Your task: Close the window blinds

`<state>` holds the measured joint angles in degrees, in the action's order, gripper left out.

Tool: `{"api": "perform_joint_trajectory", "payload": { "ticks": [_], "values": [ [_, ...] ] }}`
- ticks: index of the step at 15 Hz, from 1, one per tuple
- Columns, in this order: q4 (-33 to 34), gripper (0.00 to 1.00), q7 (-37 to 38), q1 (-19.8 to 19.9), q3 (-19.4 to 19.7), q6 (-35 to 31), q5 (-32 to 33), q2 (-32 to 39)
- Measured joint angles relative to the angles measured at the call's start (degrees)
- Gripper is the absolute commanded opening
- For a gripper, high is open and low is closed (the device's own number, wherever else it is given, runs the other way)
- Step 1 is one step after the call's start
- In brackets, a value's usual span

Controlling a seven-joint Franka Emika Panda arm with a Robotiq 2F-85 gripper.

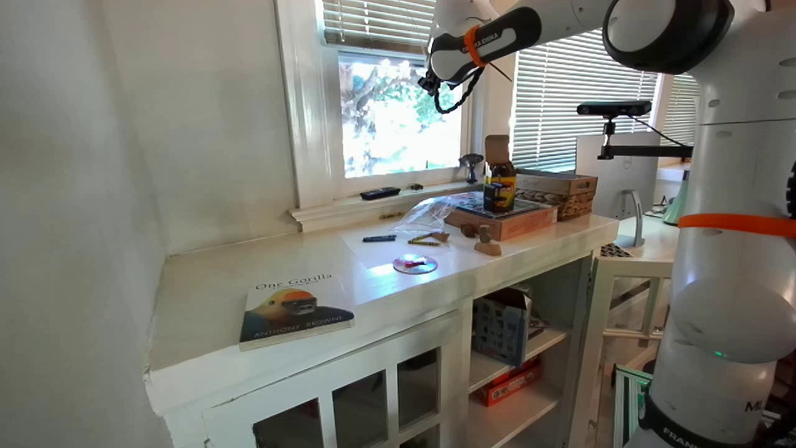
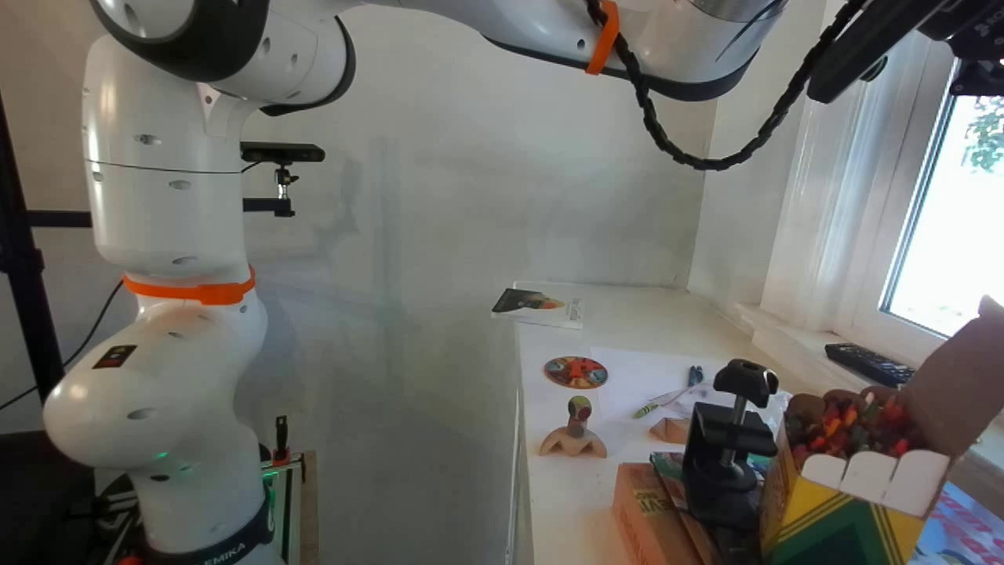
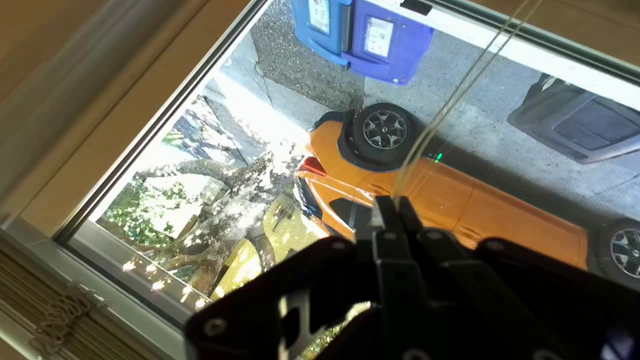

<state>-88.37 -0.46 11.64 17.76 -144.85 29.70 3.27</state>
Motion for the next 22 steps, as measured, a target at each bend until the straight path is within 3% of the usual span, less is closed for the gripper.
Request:
{"api": "perform_joint_trajectory", "payload": {
  "ticks": [22],
  "values": [
    [7.5, 0.00, -3.1, 5.2, 6.3, -3.5, 0.1, 8.8]
  ]
}}
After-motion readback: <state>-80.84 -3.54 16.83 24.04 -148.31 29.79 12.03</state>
